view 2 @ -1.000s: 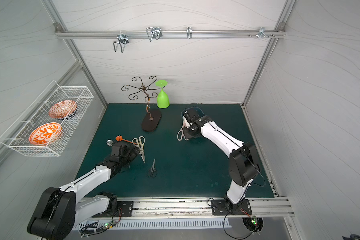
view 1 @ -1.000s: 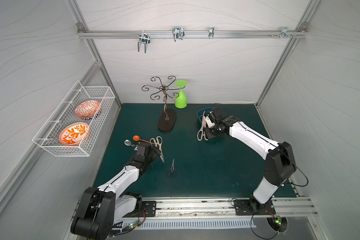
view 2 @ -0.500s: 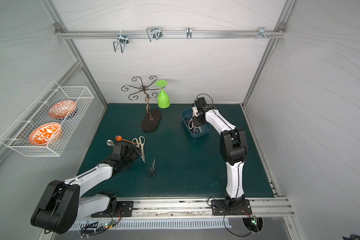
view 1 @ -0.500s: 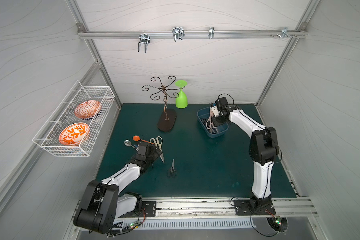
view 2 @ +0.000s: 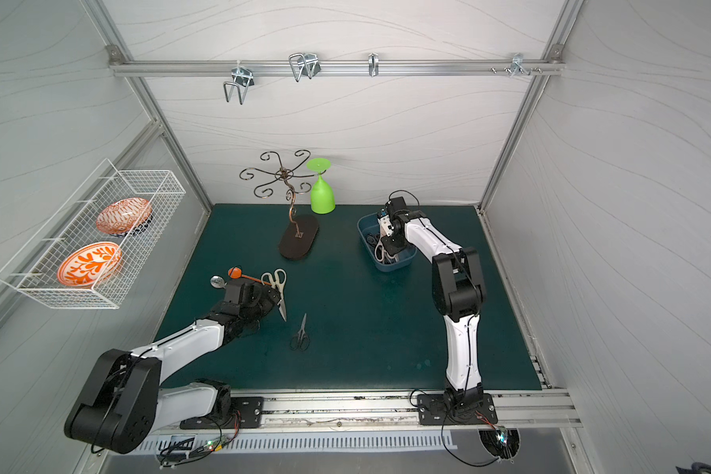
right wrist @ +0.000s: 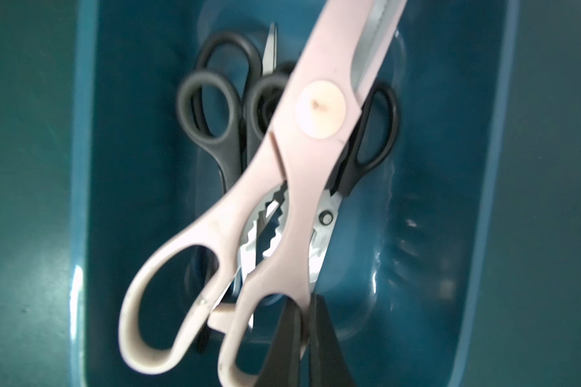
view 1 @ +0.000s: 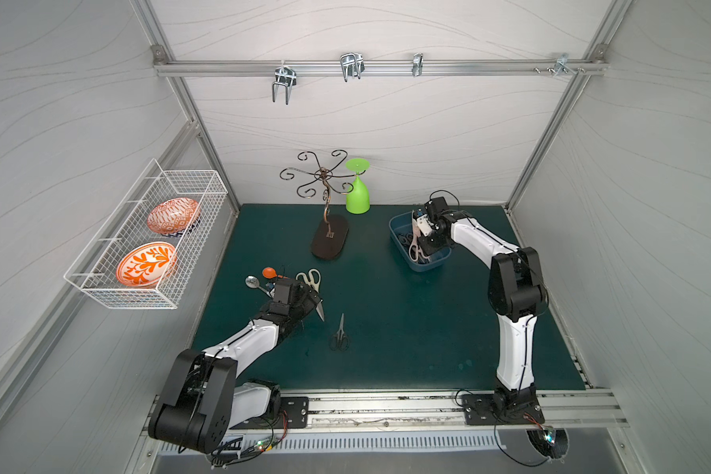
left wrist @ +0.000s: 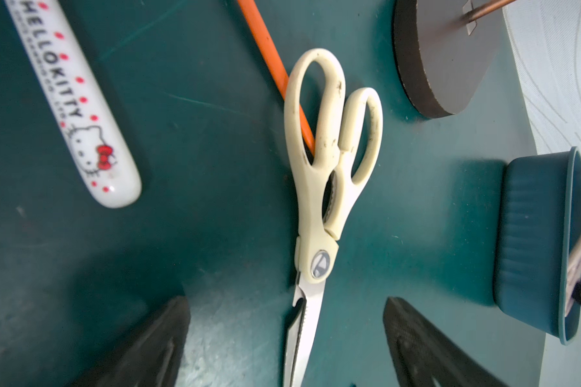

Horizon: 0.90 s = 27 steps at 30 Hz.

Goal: Put the scissors into the storage box
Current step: Place the scissors in the storage box.

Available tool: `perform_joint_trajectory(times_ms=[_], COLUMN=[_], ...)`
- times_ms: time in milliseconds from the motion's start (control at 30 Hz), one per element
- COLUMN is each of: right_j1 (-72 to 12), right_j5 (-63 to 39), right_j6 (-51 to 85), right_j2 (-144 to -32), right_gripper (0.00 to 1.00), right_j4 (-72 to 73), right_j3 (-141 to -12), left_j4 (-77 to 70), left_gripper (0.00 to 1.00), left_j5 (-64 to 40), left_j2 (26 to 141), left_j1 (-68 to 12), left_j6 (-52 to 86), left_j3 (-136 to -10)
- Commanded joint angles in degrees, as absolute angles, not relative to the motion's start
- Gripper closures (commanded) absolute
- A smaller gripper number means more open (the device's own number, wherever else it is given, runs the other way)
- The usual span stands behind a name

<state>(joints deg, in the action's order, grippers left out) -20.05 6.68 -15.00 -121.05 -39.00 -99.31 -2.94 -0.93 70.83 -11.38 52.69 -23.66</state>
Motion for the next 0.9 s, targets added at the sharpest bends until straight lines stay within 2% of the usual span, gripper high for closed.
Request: perform_joint_trajectory(times_ms=[0, 333, 367, 400, 467, 500, 867], right_j1=[-19.61, -19.61, -19.69, -19.64, -19.61, -19.66, -20.96], right_j5=[5.91, 7.02, 7.26, 7.63, 8.13, 8.53, 8.6], right_j6=[-14.59, -13.96, -13.95, -13.86, -13.65, -13.49, -8.22], right_j2=[-121.04, -121.02, -121.16, -121.34, -121.46, -121.47, -113.98], right_gripper=[1.0, 1.0, 0.97, 0.86, 0.71, 0.69, 0.62], right_j4=[-38.46, -37.71, -37.75, -37.84, -38.18, -38.31, -39.28], right_j3=[-97.74, -95.65, -95.79, -95.95, -96.52, -96.89, -98.49], left_j4=[-3.65, -3.6, -3.6, -3.59, -3.6, -3.63, -0.8], left_gripper=[0.05, 0.05, 0.05, 0.05, 0.05, 0.05, 0.05], left_j5=[-1.67, -1.77, -1.76, -1.84, -1.87, -1.93, -0.8], left_j2=[71.28, 70.93, 70.81, 70.64, 70.35, 70.07, 65.27], left_j1=[-11.16, -11.16, -11.16, -11.21, -11.21, -11.21, -11.16], left_j6=[52.38, 52.39, 52.43, 52.34, 52.31, 52.3, 52.12], left_j3=[-25.84, -25.72, -25.75, -25.72, -25.75, -25.75, -25.93])
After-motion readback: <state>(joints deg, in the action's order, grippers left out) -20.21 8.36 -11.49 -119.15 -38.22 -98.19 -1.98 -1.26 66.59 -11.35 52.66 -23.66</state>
